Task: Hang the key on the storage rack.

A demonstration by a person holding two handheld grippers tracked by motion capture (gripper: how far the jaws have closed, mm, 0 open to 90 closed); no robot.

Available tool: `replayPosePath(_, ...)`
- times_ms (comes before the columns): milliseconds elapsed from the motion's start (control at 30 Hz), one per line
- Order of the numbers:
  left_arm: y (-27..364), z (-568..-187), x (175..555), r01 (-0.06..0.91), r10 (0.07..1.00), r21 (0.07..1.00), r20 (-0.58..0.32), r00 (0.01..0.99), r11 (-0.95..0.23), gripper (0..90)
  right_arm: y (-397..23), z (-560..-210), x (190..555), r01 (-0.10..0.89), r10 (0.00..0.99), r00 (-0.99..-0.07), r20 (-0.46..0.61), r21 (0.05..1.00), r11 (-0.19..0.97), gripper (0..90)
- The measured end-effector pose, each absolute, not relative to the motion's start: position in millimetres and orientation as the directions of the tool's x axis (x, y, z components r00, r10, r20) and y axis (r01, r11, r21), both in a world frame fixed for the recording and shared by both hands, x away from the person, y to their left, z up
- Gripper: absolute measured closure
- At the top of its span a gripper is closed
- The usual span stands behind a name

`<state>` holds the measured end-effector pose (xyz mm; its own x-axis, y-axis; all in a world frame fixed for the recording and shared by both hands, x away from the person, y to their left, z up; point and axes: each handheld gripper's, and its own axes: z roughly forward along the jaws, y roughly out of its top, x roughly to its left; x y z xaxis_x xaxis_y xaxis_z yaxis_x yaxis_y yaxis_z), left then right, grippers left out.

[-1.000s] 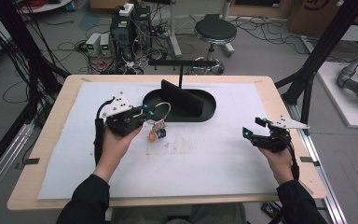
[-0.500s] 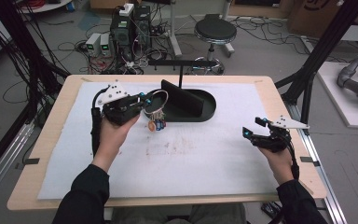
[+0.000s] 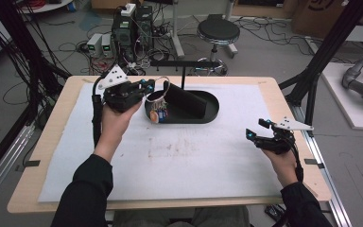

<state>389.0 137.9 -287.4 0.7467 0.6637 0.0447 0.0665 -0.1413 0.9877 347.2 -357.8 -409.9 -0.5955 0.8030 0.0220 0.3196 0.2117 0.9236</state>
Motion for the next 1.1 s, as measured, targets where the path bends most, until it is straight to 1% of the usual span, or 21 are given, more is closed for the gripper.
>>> replayPosePath(533,128,-275,415,0.08,0.7,0.984,0.054,0.712,-0.157,86.3,-357,-410,348,0.318,0.8,-0.6,0.02,0.923,0.215,24.7)
replayPosePath(633,128,-276,420,0.085,0.711,0.983,0.059,0.701,-0.165,86.3,-357,-410,348,0.319,0.8,-0.6,0.02,0.923,0.216,24.7)
replayPosePath(833,129,-283,430,0.118,0.726,0.979,0.041,0.686,-0.166,86.3,-357,-411,348,0.319,0.799,-0.6,0.019,0.923,0.217,24.6)
replayPosePath(1100,130,-291,440,0.137,0.743,0.977,0.032,0.668,-0.165,86.3,-357,-411,348,0.316,0.799,-0.601,0.014,0.923,0.222,24.7)
